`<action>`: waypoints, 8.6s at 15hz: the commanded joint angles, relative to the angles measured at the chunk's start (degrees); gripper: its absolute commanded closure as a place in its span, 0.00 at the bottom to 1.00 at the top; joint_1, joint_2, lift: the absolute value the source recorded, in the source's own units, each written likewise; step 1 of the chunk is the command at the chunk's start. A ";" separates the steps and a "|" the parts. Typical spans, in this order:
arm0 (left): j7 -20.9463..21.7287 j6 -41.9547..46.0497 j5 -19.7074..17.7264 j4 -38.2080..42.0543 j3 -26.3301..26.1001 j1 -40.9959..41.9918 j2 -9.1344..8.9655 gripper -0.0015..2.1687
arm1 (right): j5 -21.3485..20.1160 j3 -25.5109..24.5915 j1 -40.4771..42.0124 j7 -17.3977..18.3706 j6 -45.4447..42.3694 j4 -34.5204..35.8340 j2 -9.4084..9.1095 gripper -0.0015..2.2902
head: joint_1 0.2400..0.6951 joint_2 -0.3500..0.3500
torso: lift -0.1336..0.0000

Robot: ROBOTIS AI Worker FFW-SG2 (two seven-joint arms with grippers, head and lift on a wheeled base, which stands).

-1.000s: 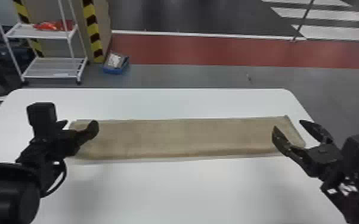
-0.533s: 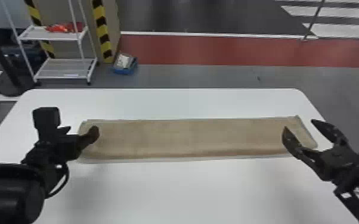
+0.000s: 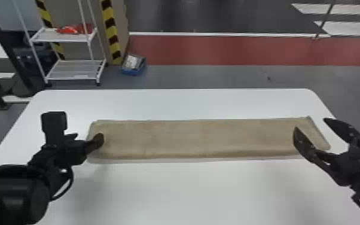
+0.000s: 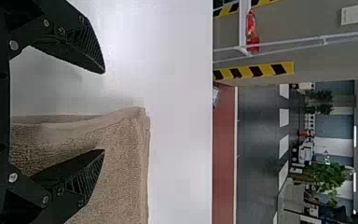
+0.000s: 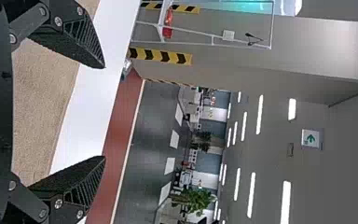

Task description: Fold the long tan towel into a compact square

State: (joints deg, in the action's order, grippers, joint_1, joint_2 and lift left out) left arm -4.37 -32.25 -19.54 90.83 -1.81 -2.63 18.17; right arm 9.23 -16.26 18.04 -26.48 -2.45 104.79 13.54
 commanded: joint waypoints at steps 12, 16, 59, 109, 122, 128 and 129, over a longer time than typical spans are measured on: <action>0.07 -6.21 -0.68 1.81 -0.21 -0.53 -0.24 0.47 | 0.70 -2.99 1.38 -0.41 -0.40 2.79 -0.44 0.10 | 1.00 0.46 | 0.08; -2.75 -8.50 -9.73 14.82 4.27 3.33 -0.50 0.62 | 0.61 -2.11 0.50 -0.32 1.01 3.49 -0.79 0.10 | 1.00 0.44 | 0.08; -0.02 -14.65 -41.55 23.52 4.27 1.22 -5.69 0.62 | -3.87 18.55 -12.33 8.55 -23.42 -21.21 -9.67 0.03 | 0.95 0.61 | 0.08; -3.89 31.05 -8.32 11.04 -11.64 11.86 -0.94 0.04 | -1.32 19.87 -12.77 15.23 24.21 -8.03 -6.86 0.63 | 1.00 0.52 | 0.08; -3.89 30.88 -8.32 11.83 -11.90 12.21 -0.50 0.04 | -0.89 20.74 -12.51 15.14 26.50 -5.39 -7.03 0.34 | 1.00 0.53 | 0.08; -3.80 30.70 -8.32 12.36 -11.90 12.39 -0.50 0.04 | -1.24 20.92 -12.68 15.41 28.26 -6.09 -7.03 0.34 | 1.00 0.53 | 0.08; -3.80 30.70 -8.32 12.44 -11.99 12.47 -0.50 0.04 | -1.15 20.92 -12.77 15.41 28.43 -6.44 -7.12 0.34 | 1.00 0.53 | 0.08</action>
State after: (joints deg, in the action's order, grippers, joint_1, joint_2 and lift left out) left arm -8.17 -1.53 -27.86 103.18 -13.72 9.79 17.67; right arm 8.02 4.66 5.42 -11.07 25.48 98.78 6.44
